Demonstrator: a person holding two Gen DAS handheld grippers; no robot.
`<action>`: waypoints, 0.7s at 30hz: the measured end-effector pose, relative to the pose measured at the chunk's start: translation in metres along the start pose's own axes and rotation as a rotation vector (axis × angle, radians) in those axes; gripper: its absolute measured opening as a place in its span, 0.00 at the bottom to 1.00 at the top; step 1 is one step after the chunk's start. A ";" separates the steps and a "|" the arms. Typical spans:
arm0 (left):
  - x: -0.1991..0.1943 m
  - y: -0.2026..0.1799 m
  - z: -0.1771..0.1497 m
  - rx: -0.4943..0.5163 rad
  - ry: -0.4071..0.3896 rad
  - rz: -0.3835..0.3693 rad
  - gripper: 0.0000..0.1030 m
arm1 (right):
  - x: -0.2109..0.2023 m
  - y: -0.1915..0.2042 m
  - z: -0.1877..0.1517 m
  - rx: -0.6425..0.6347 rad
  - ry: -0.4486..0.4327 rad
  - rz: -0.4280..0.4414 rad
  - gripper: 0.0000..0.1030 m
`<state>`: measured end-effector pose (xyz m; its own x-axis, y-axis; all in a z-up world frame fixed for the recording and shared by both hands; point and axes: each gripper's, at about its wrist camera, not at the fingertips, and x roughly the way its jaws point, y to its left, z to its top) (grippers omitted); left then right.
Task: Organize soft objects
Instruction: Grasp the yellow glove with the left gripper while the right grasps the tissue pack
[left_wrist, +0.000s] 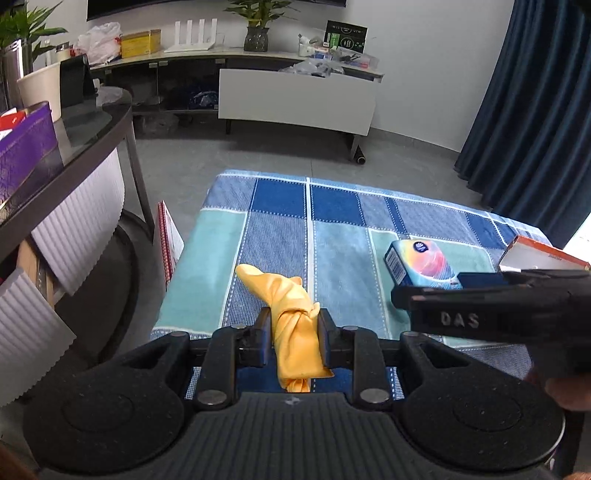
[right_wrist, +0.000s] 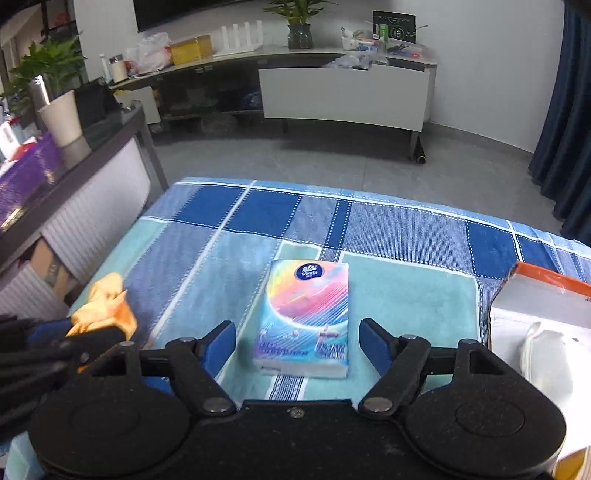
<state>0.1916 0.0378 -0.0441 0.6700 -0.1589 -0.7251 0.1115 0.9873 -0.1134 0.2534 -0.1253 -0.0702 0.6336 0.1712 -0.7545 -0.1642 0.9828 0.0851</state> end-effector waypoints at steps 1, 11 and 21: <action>0.000 0.000 -0.001 -0.001 0.002 -0.005 0.26 | 0.004 0.001 0.001 -0.001 0.006 -0.001 0.84; -0.010 -0.002 -0.003 -0.011 -0.023 0.006 0.26 | -0.026 0.002 -0.008 -0.019 -0.055 0.001 0.62; -0.051 -0.026 -0.023 -0.011 -0.045 0.020 0.26 | -0.111 -0.010 -0.050 0.020 -0.109 0.039 0.62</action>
<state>0.1376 0.0205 -0.0198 0.7045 -0.1388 -0.6960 0.0900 0.9902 -0.1064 0.1468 -0.1579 -0.0195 0.7059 0.2149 -0.6749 -0.1760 0.9762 0.1268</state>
